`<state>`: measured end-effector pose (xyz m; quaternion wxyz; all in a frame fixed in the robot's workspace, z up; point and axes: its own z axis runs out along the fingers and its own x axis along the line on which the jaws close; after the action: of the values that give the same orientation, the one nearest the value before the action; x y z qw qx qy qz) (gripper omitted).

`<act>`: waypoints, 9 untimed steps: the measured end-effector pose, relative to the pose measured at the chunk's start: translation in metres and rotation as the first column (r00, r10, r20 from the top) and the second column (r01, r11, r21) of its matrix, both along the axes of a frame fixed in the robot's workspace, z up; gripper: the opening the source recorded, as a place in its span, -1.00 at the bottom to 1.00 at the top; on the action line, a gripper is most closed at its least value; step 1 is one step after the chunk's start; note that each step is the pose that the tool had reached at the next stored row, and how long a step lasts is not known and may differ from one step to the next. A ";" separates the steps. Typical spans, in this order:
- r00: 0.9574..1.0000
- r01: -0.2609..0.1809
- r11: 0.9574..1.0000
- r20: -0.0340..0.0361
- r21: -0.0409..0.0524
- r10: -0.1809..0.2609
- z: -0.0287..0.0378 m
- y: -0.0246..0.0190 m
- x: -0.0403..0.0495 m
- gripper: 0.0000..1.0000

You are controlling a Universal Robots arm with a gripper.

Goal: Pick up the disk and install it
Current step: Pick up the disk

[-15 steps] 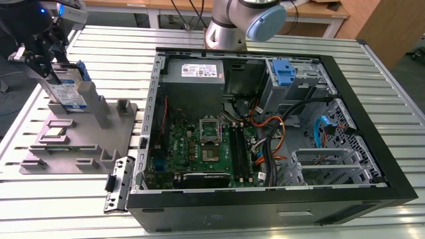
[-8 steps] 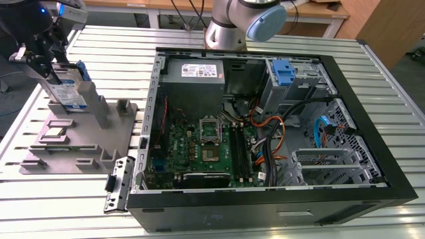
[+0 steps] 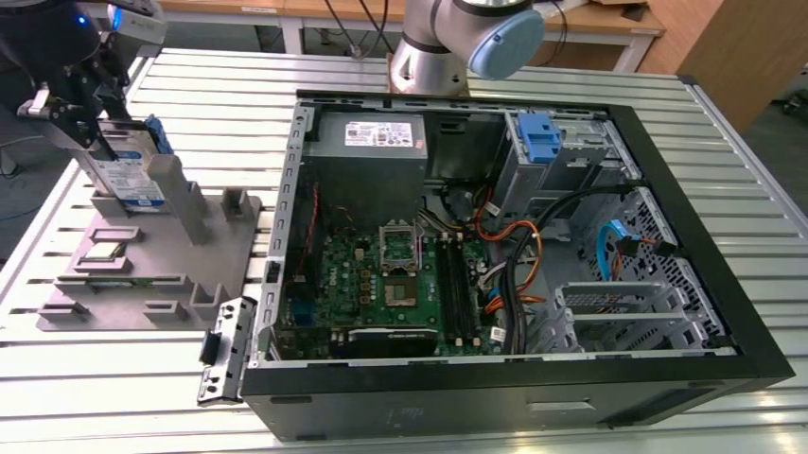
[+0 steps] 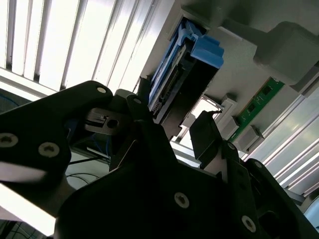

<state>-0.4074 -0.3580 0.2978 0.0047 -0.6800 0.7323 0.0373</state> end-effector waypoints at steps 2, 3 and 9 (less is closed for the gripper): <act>1.000 0.000 1.000 0.000 0.000 0.000 0.0000 0.0000 0.0000 0.15; 1.000 0.000 1.000 0.000 0.000 0.000 0.0000 0.0000 0.0000 0.01; 1.000 0.000 1.000 0.000 0.000 0.000 0.0000 0.0000 0.0000 -0.02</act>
<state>-0.4075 -0.3580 0.2978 0.0047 -0.6800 0.7322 0.0373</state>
